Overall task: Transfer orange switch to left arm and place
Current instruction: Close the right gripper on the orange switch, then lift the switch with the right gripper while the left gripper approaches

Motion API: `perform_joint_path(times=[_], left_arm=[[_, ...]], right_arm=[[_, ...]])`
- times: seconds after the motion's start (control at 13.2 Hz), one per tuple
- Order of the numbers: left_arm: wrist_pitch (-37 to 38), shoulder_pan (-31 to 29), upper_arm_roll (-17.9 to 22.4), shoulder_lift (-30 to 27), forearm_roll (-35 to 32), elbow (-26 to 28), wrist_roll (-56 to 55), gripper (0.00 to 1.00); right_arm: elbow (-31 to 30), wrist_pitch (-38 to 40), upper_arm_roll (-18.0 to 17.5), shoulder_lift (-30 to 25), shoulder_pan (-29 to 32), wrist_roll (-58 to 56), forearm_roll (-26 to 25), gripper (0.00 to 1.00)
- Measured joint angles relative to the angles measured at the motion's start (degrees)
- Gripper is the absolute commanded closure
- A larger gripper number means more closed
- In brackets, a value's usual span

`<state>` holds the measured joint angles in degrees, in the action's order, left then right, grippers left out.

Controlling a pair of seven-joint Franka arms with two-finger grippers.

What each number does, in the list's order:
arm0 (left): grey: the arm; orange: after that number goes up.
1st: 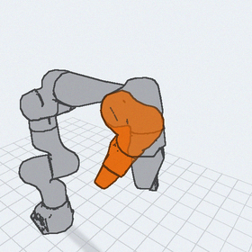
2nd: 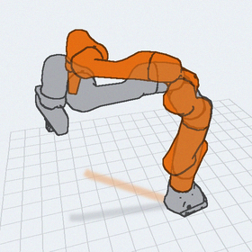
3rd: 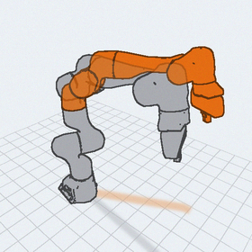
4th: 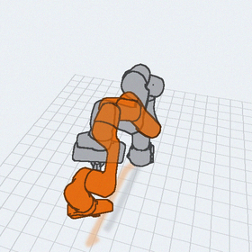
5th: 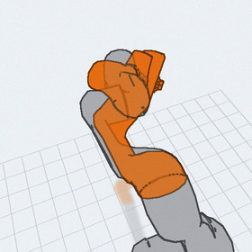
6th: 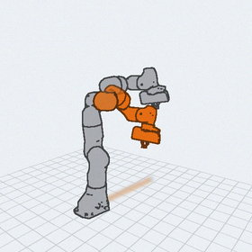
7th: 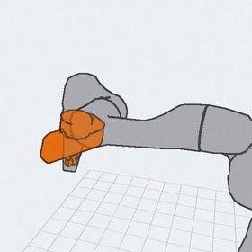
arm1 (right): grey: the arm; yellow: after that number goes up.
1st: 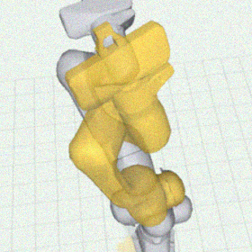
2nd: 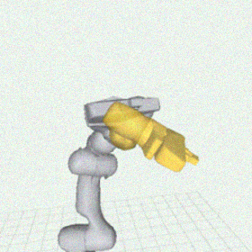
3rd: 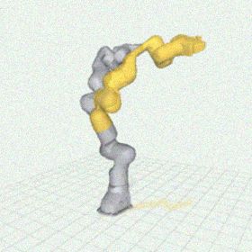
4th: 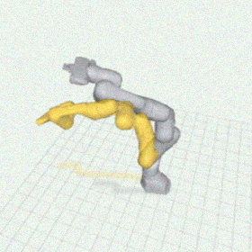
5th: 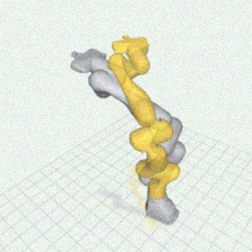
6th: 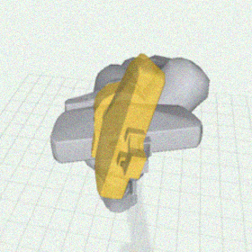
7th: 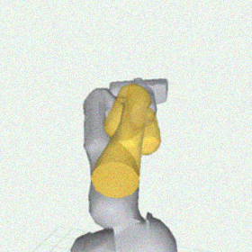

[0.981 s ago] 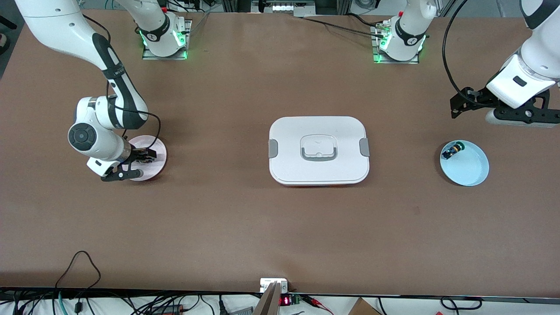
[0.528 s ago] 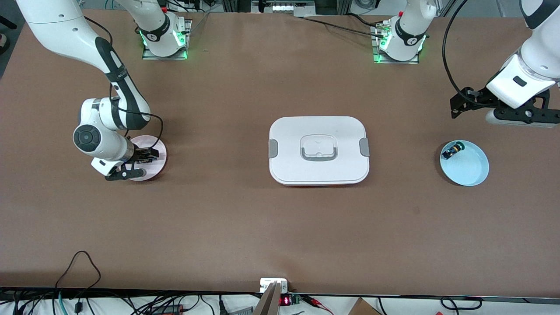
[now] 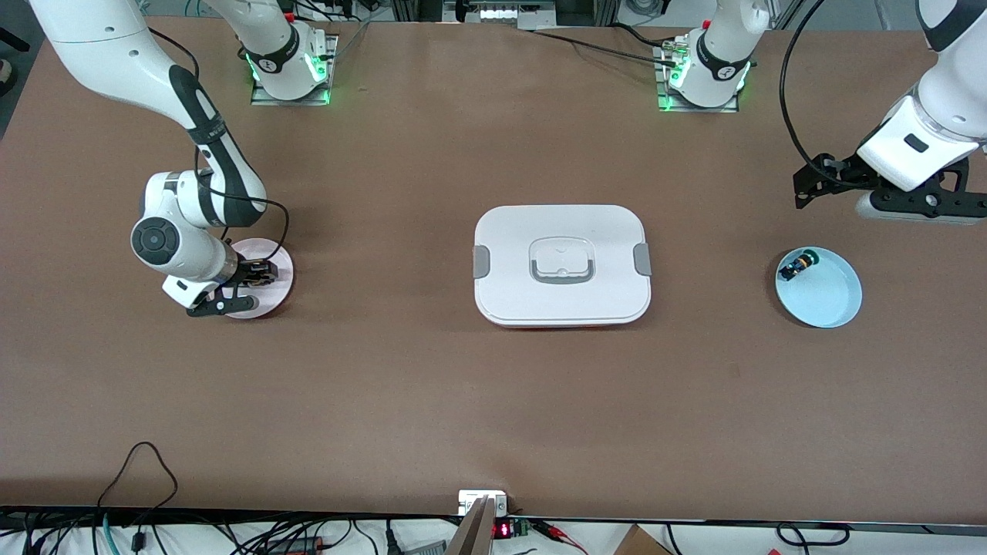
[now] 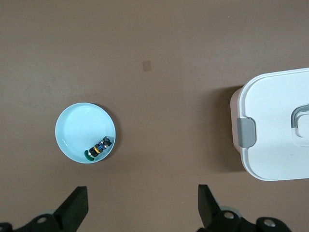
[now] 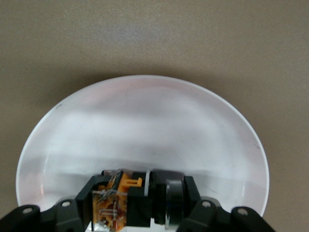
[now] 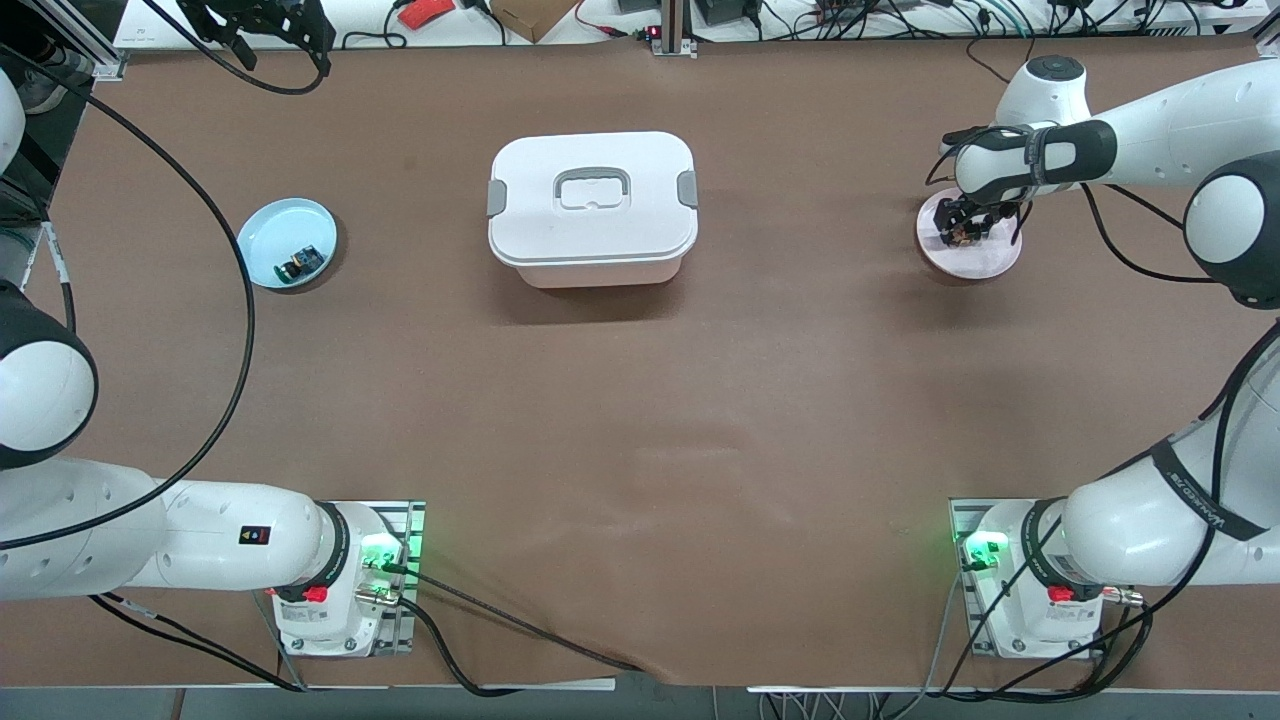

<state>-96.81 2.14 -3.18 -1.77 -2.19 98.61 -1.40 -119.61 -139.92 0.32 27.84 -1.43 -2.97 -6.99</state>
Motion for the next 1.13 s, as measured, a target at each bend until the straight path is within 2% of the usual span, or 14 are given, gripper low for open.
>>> perform_joint_path(times=[0.15,0.23,0.38,0.6,0.83,1.13], left_arm=[[0.1,0.0,0.0,0.0,0.0,0.0,0.0,0.00],[0.2,0.0,0.0,0.0,0.0,0.0,0.0,0.00],[0.7,0.0,0.0,0.0,0.0,0.0,0.0,0.00],[1.1,0.0,0.0,0.0,0.0,0.0,0.0,0.00],[1.2,0.0,0.1,0.0,0.1,0.0,0.0,0.00],[4.4,0.0,0.0,0.6,3.3,0.0,0.0,0.00]], right_arm=[[0.4,1.7,-0.4,-1.1,0.0,-0.6,0.0,0.74],[0.8,3.1,-1.1,-2.1,0.0,-1.4,0.0,0.82],[1.9,5.9,-3.0,-4.6,0.0,-4.2,1.4,0.86],[4.8,11.6,-6.4,-8.4,-0.2,-8.0,7.5,0.86],[10.2,18.0,-7.7,-11.2,-0.3,-14.7,11.0,0.87],[16.1,20.5,-8.2,-14.1,-0.3,-33.9,23.1,0.90]])
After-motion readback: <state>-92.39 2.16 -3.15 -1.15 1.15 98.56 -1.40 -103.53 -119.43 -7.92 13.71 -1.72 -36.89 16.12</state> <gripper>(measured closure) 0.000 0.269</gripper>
